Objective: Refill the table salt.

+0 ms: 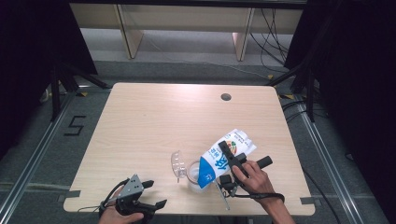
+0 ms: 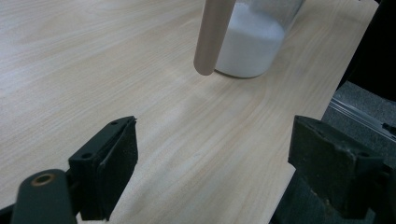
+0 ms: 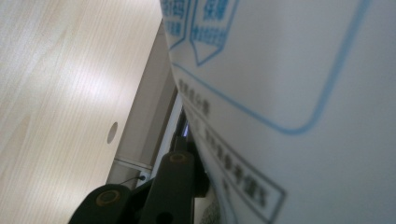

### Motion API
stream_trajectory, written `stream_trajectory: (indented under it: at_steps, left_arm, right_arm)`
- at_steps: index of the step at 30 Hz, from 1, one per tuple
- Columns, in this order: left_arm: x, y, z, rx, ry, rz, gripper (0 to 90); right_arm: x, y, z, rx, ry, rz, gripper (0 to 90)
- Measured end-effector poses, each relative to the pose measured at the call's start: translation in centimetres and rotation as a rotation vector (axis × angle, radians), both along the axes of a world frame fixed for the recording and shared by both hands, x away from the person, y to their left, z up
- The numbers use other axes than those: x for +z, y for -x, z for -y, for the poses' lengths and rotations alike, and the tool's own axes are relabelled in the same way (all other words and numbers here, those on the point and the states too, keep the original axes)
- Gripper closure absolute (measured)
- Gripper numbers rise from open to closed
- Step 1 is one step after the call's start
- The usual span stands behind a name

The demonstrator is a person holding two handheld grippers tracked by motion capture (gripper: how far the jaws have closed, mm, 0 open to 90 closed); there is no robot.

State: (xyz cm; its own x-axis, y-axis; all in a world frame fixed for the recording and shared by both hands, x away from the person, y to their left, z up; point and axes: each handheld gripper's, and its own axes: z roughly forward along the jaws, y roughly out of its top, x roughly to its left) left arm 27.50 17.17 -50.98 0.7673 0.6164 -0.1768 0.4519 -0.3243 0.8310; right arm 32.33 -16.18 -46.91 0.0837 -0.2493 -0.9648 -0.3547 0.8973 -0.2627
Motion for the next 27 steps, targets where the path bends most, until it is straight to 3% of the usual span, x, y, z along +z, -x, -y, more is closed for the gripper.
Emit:
stream_trajectory:
  at_steps: [27]
  left_arm:
    - [-0.02, 0.03, 0.08, 0.004, 0.008, 0.0, 15.3]
  right_arm:
    - [0.15, -0.04, 0.07, -0.003, 0.0, 0.003, 81.0]
